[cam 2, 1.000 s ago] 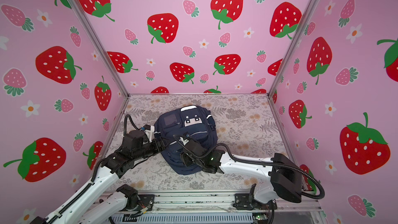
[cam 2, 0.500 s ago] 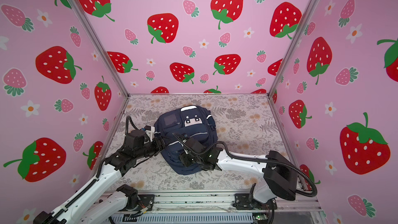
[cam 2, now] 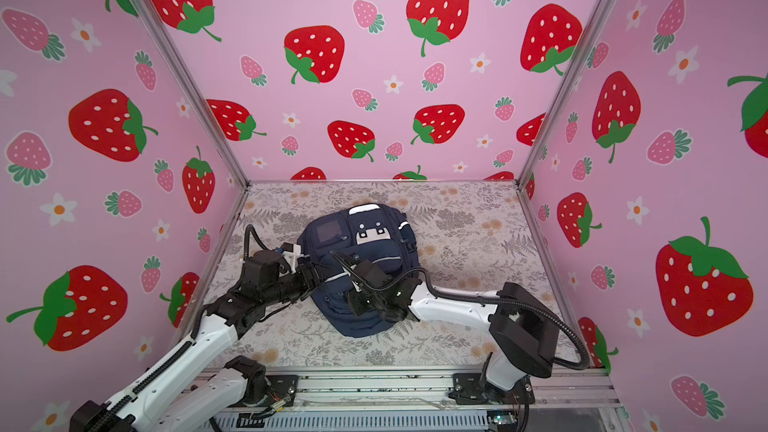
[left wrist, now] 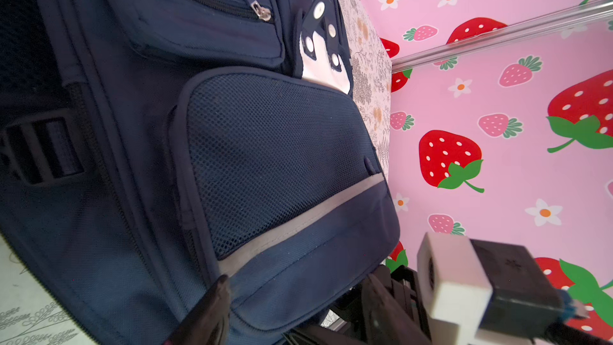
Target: Pack the student bag
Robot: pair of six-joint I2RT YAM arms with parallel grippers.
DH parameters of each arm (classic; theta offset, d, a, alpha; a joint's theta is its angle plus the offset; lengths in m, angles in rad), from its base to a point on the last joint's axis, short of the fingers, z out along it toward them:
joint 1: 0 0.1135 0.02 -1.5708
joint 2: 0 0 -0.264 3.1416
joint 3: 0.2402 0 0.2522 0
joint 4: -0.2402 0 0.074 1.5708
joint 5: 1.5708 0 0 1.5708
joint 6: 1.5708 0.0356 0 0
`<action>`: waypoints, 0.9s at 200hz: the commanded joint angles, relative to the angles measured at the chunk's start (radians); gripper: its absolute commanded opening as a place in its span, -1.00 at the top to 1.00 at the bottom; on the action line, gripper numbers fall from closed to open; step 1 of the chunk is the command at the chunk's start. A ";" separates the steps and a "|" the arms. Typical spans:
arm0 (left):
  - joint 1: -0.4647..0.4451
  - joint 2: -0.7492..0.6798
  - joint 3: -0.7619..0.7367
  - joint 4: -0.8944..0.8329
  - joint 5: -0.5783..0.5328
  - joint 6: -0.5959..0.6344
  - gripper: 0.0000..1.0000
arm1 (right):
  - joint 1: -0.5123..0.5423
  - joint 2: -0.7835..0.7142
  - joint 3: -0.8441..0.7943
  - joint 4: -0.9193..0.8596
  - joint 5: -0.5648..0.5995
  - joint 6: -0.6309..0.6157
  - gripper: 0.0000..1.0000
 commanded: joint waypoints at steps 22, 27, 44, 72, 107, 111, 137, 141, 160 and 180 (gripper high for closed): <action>0.008 0.021 -0.029 0.066 0.028 -0.019 -0.27 | 0.003 0.035 0.044 0.017 -0.026 -0.018 0.41; 0.008 0.023 -0.032 0.068 0.029 -0.020 -0.27 | 0.004 0.038 0.046 0.016 -0.026 -0.017 0.43; 0.011 0.032 -0.038 0.082 0.035 -0.025 -0.26 | 0.008 0.045 0.054 0.005 -0.014 -0.015 0.56; 0.011 0.030 -0.047 0.091 0.036 -0.034 -0.26 | 0.022 0.030 0.058 -0.015 0.018 -0.012 0.84; 0.011 -0.002 -0.058 0.062 0.003 -0.055 -0.28 | 0.051 -0.018 0.064 -0.039 0.050 -0.005 1.00; 0.011 -0.008 -0.059 0.056 -0.002 -0.059 -0.29 | 0.053 -0.023 0.065 -0.043 0.053 -0.003 1.00; 0.011 -0.052 -0.080 0.044 -0.023 -0.097 -0.31 | 0.056 -0.033 0.082 -0.093 0.084 0.033 1.00; 0.011 -0.056 -0.085 0.040 -0.026 -0.104 -0.31 | 0.056 -0.034 0.086 -0.098 0.085 0.037 1.00; 0.011 -0.069 -0.118 0.055 -0.028 -0.151 -0.29 | 0.056 -0.034 0.095 -0.113 0.080 0.061 1.00; 0.011 -0.075 -0.160 0.087 -0.020 -0.202 -0.24 | 0.059 -0.032 0.100 -0.116 0.075 0.080 1.00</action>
